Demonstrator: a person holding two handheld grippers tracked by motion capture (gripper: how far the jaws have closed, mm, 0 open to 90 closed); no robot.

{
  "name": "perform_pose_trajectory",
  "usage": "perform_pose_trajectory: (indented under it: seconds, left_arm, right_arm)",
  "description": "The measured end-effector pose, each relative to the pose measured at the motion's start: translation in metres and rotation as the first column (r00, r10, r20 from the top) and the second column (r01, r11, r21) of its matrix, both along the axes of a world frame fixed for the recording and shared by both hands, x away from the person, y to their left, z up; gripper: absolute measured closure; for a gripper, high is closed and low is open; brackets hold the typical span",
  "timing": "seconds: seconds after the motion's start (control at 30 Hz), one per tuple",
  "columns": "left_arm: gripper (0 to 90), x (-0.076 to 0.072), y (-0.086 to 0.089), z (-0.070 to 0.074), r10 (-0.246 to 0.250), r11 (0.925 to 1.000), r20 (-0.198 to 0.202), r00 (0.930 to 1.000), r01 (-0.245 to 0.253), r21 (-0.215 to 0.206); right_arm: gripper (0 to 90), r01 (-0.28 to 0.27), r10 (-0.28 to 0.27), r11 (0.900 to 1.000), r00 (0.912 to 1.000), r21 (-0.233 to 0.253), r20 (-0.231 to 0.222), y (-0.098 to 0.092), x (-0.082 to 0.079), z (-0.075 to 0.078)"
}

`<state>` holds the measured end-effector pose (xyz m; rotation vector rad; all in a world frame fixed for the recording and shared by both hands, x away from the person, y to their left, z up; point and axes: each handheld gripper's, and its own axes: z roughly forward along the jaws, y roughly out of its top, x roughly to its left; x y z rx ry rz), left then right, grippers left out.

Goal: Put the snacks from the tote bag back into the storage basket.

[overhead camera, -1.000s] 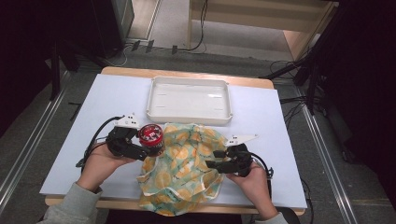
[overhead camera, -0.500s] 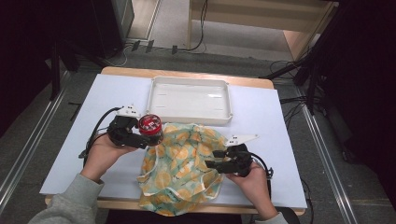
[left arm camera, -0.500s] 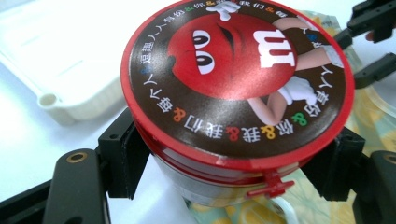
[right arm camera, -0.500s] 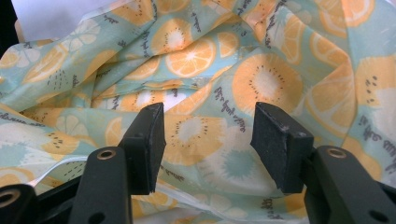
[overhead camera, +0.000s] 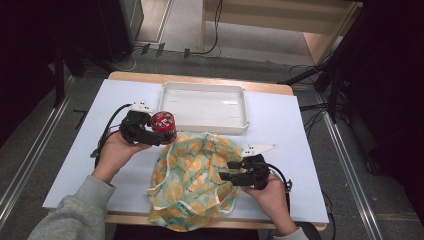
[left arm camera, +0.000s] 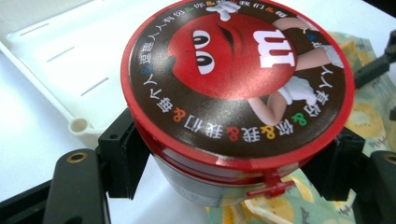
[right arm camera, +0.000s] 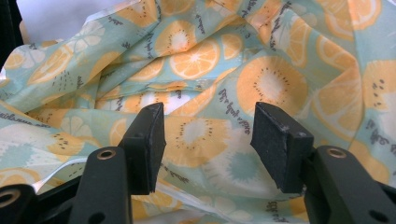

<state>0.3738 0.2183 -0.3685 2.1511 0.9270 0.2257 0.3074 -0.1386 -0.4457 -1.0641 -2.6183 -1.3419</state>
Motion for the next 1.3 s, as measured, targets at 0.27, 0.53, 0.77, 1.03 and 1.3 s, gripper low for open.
perform_pose_trajectory:
  seconds: [0.27,0.53,0.77,1.03,1.3]
  left_arm:
    - [26.1,0.01,-0.004,-0.001,0.022,0.9993,0.005,0.9997,-0.022,0.029]
    - [26.1,0.026,-0.014,0.003,-0.003,0.9999,-0.009,1.0,0.003,-0.014]
    - [26.1,0.047,-0.022,0.004,-0.009,1.0,-0.015,0.9999,0.009,0.005]
    - [26.1,0.073,-0.032,0.005,0.013,0.9999,-0.024,0.9996,-0.013,-0.003]
    - [26.1,0.092,-0.041,-0.005,-0.012,0.9999,-0.033,0.9994,0.012,0.0]
  right_arm:
    - [45.7,-0.003,0.003,1.0,1.0,0.001,0.0,0.002,0.0,0.0]
    - [45.6,-0.001,0.001,1.0,1.0,0.002,0.001,0.002,-0.001,0.0]
    - [45.7,-0.006,0.006,1.0,1.0,0.005,0.002,0.003,-0.002,0.001]
    - [45.7,-0.01,0.01,1.0,0.9999,0.013,0.001,0.004,-0.002,0.0]
    - [45.7,-0.007,0.007,1.0,1.0,0.021,0.007,0.003,-0.003,0.002]
